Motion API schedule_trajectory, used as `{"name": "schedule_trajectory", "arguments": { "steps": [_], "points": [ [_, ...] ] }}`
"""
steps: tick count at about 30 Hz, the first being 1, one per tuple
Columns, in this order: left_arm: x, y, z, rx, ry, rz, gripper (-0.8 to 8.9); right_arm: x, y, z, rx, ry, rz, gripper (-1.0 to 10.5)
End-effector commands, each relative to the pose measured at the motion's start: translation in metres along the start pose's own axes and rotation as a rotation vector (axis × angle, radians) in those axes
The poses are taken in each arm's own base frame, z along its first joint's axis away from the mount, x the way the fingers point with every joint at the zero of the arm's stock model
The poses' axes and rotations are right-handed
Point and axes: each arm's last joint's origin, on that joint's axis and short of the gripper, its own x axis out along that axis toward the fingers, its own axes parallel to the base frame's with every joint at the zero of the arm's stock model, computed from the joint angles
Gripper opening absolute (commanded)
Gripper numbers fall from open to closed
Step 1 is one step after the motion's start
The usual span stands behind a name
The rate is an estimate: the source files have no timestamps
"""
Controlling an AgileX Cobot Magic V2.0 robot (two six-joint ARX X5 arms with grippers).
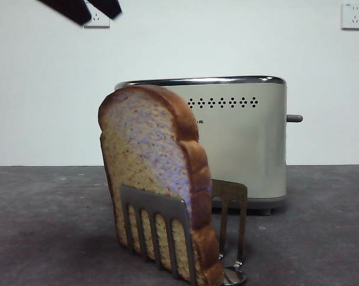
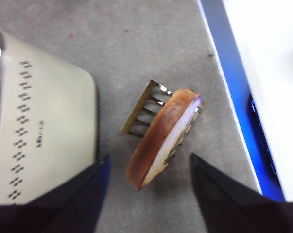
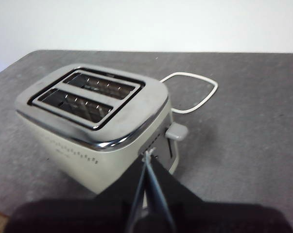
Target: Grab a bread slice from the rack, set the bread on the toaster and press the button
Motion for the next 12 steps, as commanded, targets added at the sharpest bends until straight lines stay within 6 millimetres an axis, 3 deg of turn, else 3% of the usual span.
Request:
{"name": "schedule_trajectory", "arguments": {
  "steps": [1, 12],
  "points": [
    [0.011, 0.001, 0.003, 0.023, 0.013, -0.021, 3.53, 0.001, 0.0, 0.002, -0.009, -0.001, 0.018, 0.0],
    [0.049, 0.005, 0.007, 0.041, 0.074, -0.095, 3.49, 0.003, 0.0, 0.001, -0.028, 0.014, 0.025, 0.0]
  ]
}}
